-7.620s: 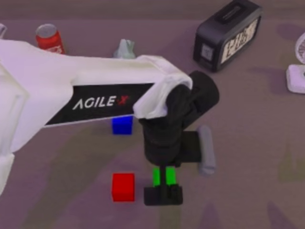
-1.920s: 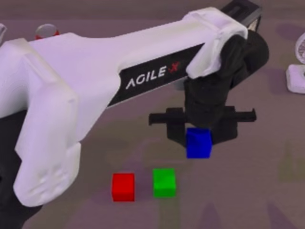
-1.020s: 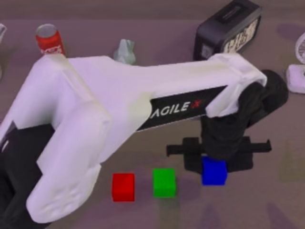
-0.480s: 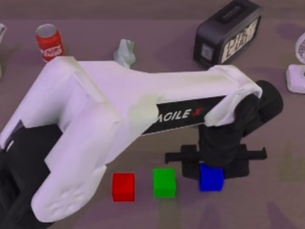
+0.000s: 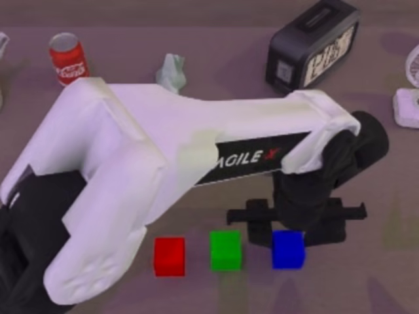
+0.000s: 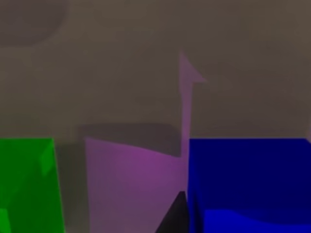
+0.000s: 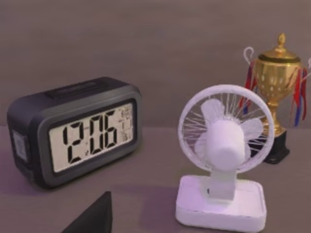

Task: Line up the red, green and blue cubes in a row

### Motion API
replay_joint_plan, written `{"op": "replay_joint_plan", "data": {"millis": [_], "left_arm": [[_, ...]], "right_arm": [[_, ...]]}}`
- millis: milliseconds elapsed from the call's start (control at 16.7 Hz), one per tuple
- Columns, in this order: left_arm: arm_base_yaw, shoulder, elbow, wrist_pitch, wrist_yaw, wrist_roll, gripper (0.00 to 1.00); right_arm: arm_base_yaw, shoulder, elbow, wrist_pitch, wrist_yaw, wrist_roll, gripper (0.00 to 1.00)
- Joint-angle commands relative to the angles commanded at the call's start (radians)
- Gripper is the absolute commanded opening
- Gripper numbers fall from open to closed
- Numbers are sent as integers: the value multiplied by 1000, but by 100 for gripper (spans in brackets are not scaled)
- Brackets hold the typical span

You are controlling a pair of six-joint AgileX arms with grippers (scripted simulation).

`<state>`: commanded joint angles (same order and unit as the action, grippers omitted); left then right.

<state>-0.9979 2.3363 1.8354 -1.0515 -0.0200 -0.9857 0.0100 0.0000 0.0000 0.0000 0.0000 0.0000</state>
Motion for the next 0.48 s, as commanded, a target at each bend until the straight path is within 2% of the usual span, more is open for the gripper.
{"op": "replay_joint_plan", "data": {"millis": [180, 480], "left_arm": [[0, 0, 0, 0, 0, 0, 98], [0, 0, 0, 0, 0, 0, 100]], "right_arm": [[0, 0, 0, 0, 0, 0, 100], [0, 0, 0, 0, 0, 0, 100]]}}
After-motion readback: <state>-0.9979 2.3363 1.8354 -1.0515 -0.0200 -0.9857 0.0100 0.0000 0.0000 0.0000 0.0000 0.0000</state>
